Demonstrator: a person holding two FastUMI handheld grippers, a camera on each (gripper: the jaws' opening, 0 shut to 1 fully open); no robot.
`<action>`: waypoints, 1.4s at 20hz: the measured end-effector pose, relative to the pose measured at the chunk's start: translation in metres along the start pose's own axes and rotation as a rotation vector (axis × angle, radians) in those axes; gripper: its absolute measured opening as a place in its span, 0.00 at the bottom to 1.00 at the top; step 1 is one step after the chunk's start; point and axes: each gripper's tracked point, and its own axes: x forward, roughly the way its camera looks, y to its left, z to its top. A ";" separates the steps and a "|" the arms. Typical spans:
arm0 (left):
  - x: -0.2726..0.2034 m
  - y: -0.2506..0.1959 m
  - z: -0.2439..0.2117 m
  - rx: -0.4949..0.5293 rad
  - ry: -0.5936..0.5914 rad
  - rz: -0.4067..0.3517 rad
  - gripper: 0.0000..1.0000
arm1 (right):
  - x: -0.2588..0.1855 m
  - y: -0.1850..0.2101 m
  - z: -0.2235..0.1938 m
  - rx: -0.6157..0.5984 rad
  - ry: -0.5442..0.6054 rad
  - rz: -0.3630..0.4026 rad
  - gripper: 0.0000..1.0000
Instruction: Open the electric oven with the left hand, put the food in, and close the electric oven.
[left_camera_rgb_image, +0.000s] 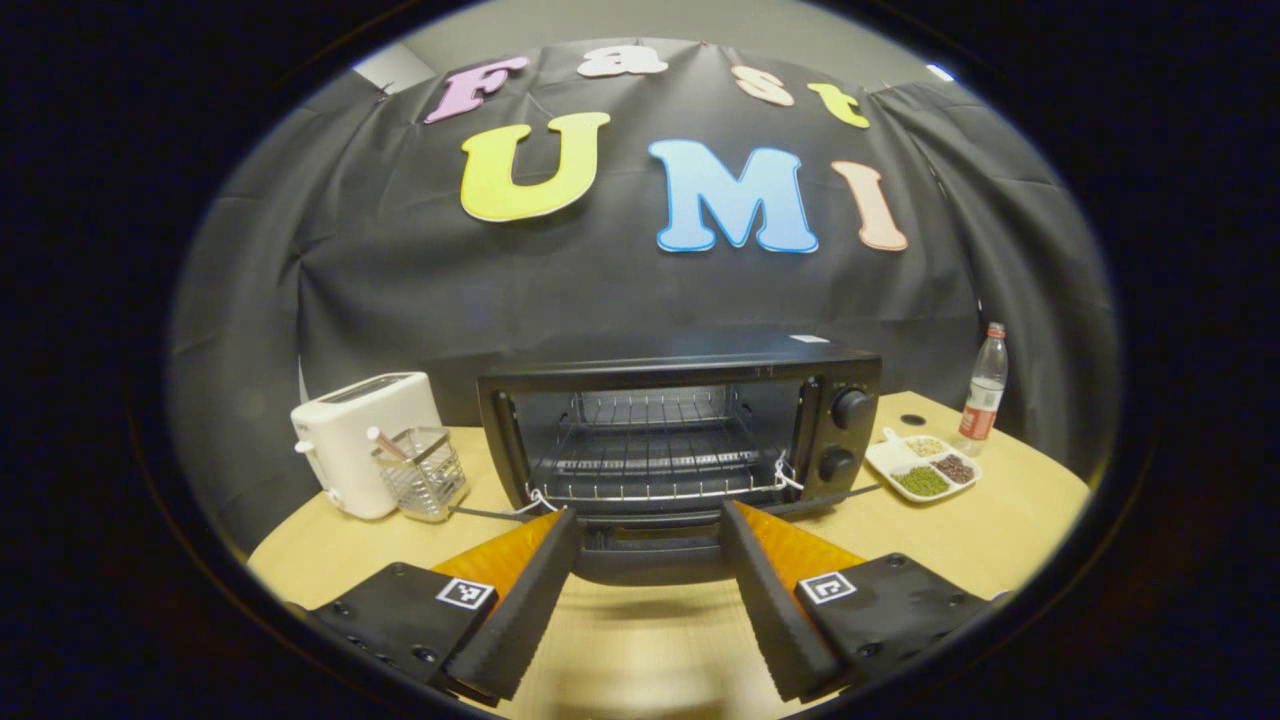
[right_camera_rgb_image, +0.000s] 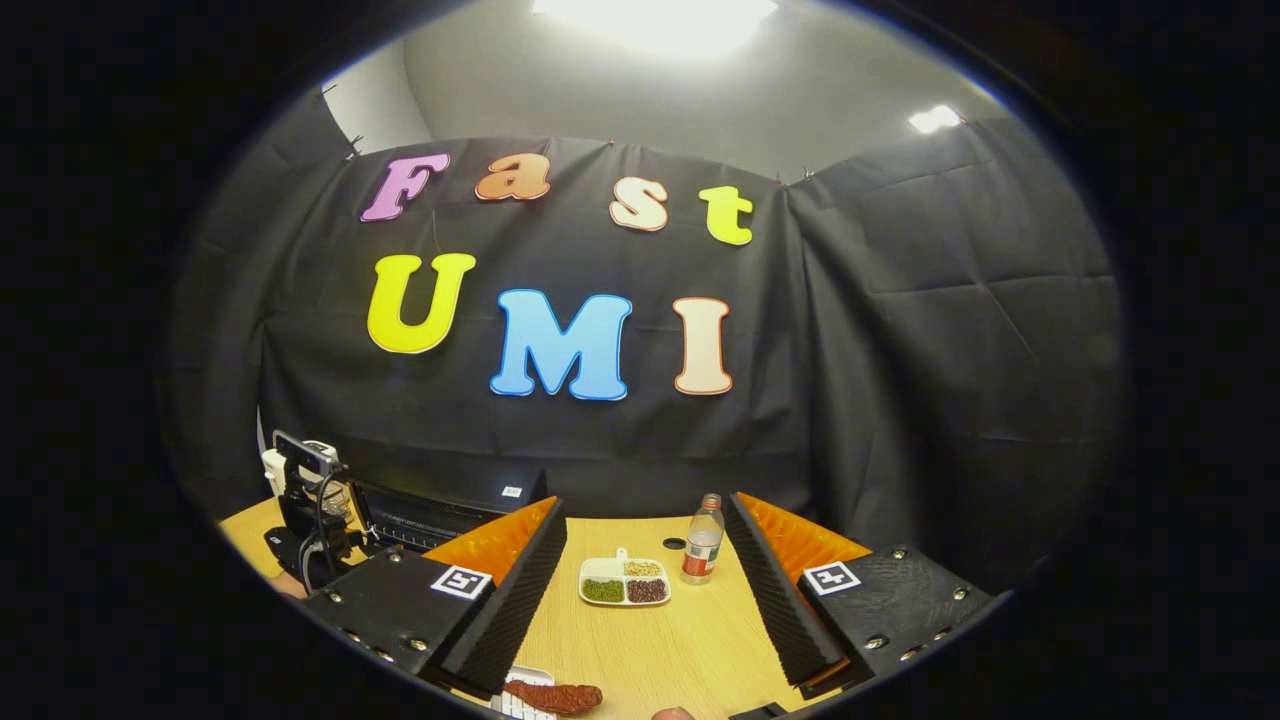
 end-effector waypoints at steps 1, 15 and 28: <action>-0.002 -0.001 -0.005 0.003 0.010 -0.003 0.95 | -0.001 0.001 -0.002 0.003 0.006 0.003 0.98; -0.066 0.000 -0.028 -0.014 0.069 -0.035 0.99 | 0.003 0.029 -0.039 0.056 0.108 0.109 0.98; -0.219 0.035 0.133 -0.072 -0.260 0.075 0.90 | -0.003 0.034 -0.171 0.236 0.513 0.297 0.98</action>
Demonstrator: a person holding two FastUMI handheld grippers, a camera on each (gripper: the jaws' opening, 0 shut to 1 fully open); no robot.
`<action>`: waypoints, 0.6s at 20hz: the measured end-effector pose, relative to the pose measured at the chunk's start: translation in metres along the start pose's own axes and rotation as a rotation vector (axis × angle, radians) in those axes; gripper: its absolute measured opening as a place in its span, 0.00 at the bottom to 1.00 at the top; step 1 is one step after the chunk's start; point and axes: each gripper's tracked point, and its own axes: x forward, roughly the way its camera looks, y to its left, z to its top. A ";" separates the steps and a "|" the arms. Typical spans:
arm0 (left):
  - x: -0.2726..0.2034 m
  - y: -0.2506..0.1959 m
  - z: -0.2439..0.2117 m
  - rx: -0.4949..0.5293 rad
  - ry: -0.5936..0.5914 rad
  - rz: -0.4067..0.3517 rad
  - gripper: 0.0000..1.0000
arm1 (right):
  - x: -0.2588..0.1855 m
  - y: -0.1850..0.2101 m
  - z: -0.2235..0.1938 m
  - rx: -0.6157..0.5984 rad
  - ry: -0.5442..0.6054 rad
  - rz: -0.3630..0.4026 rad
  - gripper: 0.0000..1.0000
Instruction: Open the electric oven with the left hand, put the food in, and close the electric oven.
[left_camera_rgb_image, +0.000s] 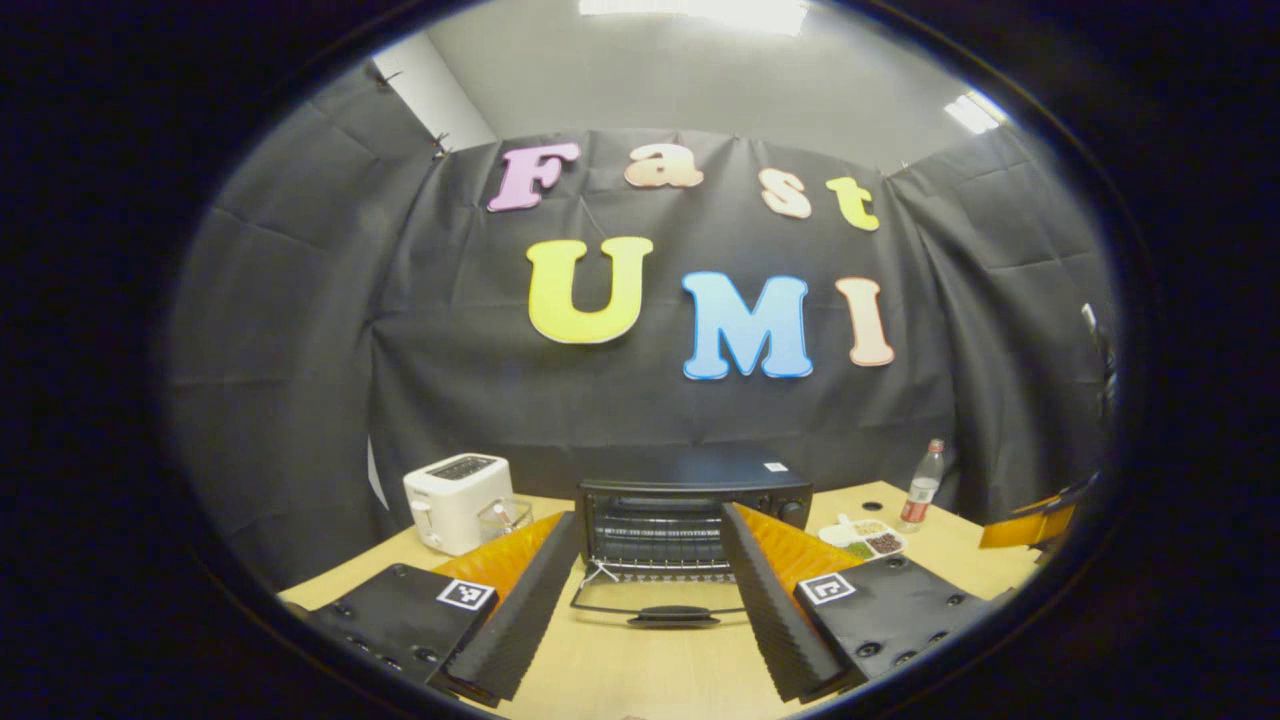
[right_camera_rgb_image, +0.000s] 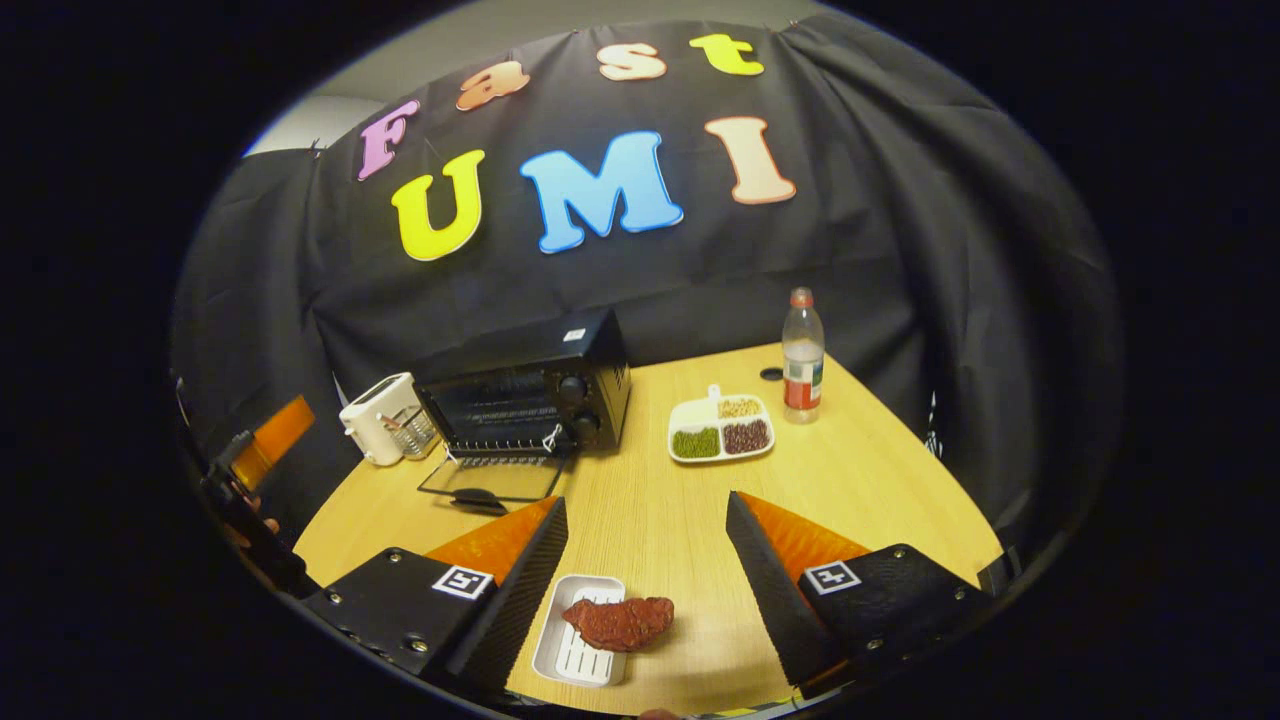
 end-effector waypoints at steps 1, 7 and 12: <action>-0.008 0.002 0.007 0.001 -0.009 0.009 0.99 | 0.001 -0.002 -0.009 0.015 0.022 0.007 0.97; -0.045 0.004 0.032 0.027 -0.047 0.049 0.99 | 0.017 -0.005 -0.057 0.162 0.174 0.087 0.98; -0.071 0.004 0.038 0.042 -0.057 0.088 0.99 | 0.033 -0.002 -0.100 0.333 0.323 0.142 0.99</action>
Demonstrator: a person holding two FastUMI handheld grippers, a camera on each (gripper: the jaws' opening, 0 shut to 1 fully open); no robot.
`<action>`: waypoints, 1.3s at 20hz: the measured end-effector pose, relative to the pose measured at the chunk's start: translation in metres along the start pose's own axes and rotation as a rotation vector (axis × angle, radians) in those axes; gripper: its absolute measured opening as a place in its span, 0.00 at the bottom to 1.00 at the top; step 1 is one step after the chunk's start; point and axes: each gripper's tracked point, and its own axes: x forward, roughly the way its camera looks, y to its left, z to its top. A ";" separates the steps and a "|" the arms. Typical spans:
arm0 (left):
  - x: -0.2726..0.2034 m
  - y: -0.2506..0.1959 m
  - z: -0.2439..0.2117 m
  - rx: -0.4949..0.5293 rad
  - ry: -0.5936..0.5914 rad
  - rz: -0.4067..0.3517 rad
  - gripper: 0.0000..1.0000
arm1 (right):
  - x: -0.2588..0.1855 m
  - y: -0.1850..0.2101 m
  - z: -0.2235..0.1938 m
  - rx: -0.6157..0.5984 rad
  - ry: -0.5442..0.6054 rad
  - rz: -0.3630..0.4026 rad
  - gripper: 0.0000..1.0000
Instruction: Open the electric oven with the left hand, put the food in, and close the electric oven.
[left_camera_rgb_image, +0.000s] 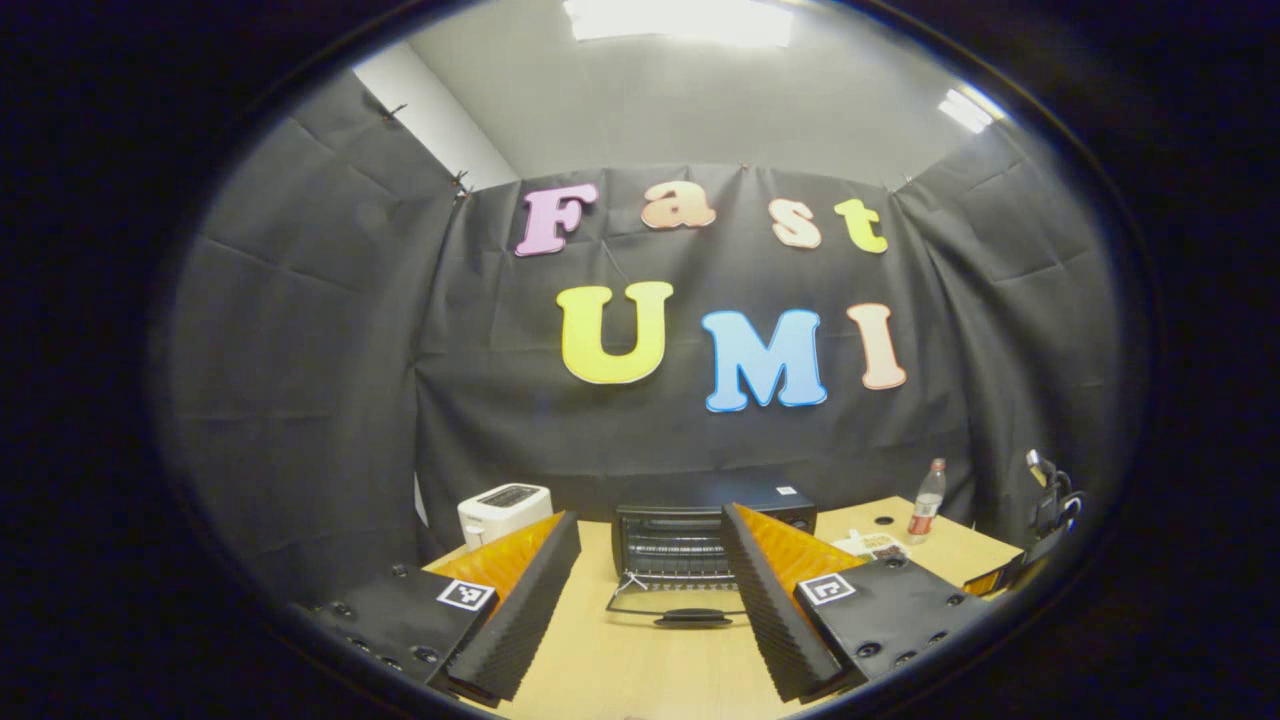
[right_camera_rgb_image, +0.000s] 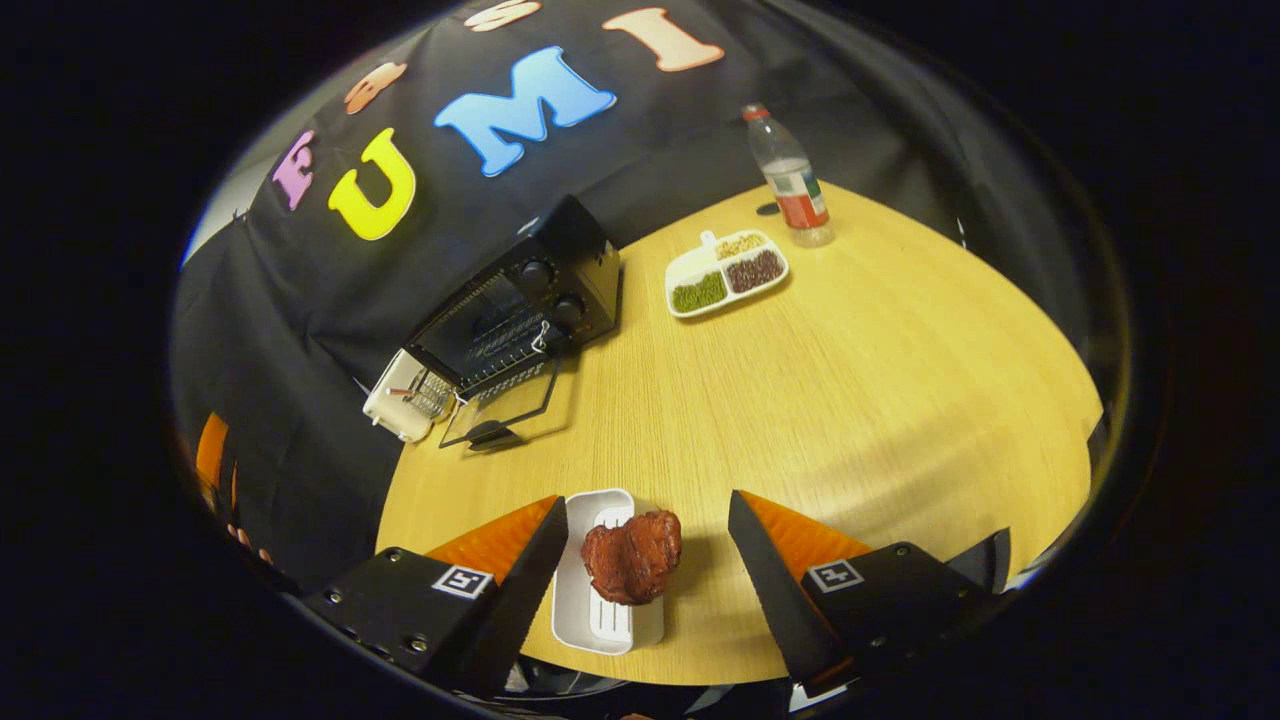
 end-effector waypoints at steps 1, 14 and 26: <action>-0.005 0.002 0.001 0.004 0.002 0.008 0.99 | 0.005 0.001 -0.008 0.035 0.022 0.010 0.99; -0.032 0.030 -0.002 0.010 0.000 0.116 0.93 | 0.019 0.020 -0.020 0.191 0.142 0.178 0.13; 0.027 0.036 -0.006 -0.005 -0.005 0.059 0.99 | 0.008 0.124 0.053 0.176 0.066 0.364 0.13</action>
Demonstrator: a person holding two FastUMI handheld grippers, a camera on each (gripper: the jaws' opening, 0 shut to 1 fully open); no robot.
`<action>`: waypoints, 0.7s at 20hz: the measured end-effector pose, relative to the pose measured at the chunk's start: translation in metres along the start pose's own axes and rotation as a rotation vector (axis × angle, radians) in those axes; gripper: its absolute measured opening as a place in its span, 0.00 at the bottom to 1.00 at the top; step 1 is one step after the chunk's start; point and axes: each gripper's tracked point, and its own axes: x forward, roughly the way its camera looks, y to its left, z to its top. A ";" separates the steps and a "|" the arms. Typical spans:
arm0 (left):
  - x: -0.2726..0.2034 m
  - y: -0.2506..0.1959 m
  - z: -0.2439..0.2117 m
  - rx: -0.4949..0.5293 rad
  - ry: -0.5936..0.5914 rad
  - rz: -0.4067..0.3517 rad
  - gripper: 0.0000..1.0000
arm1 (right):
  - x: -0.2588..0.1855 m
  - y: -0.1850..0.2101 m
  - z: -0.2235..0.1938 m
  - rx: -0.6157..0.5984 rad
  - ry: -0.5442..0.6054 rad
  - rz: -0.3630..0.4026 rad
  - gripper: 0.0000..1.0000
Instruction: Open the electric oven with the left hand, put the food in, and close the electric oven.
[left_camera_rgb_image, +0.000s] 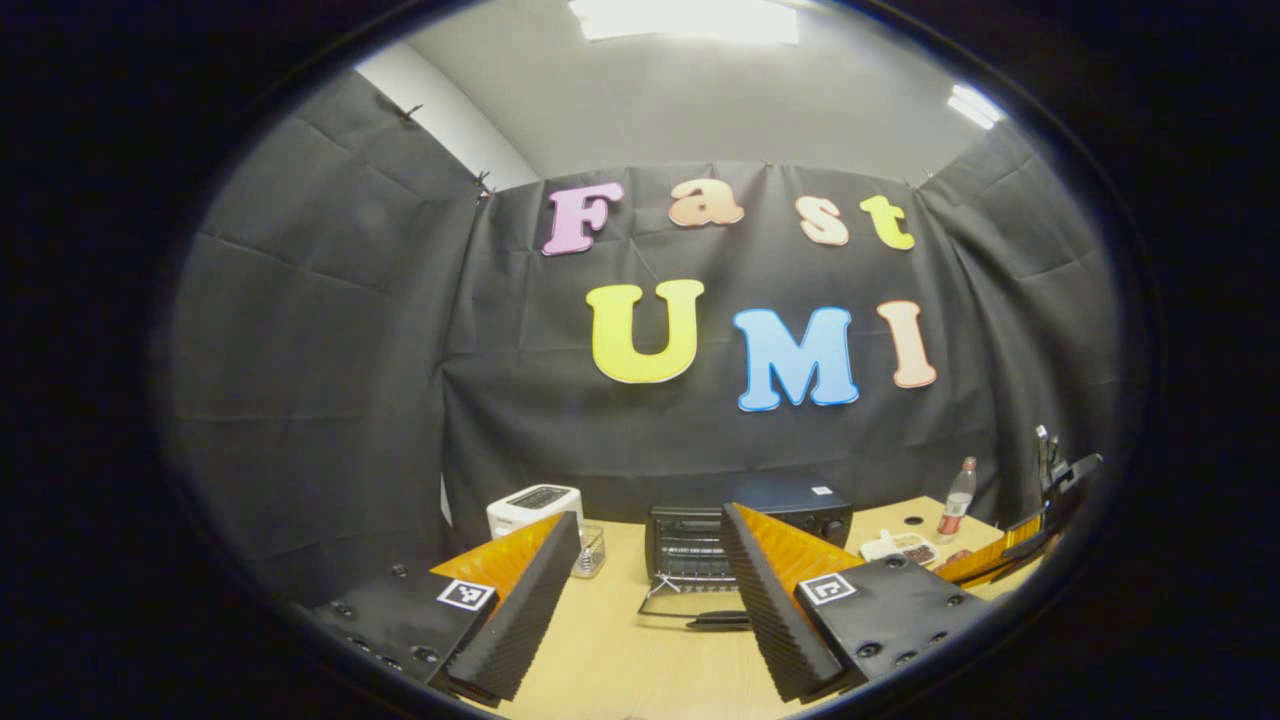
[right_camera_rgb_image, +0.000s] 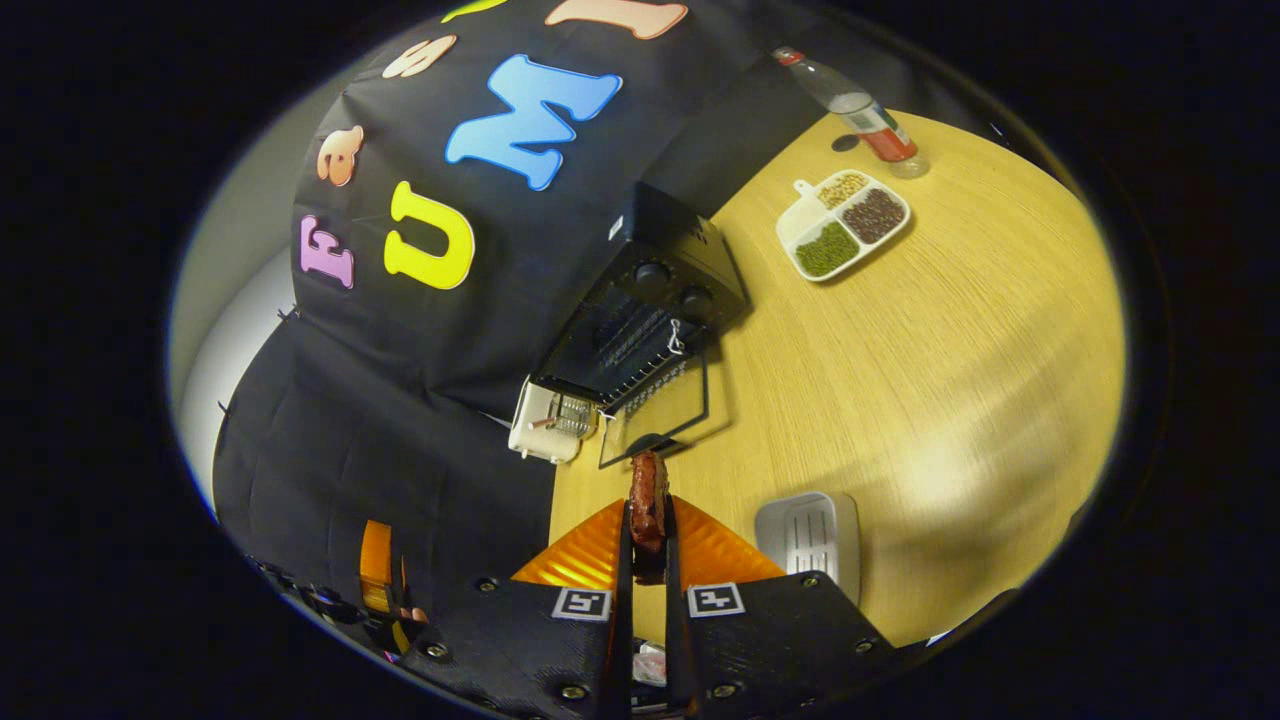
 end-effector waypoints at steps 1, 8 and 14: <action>0.005 0.003 0.000 -0.001 -0.001 -0.002 0.94 | 0.008 0.007 0.003 -0.009 0.001 0.006 0.13; 0.042 0.044 -0.006 0.000 0.006 0.018 0.90 | 0.076 0.049 0.016 -0.021 -0.021 0.061 0.13; 0.076 0.087 -0.019 0.000 0.028 0.051 0.92 | 0.143 0.063 0.030 -0.030 -0.067 0.053 0.13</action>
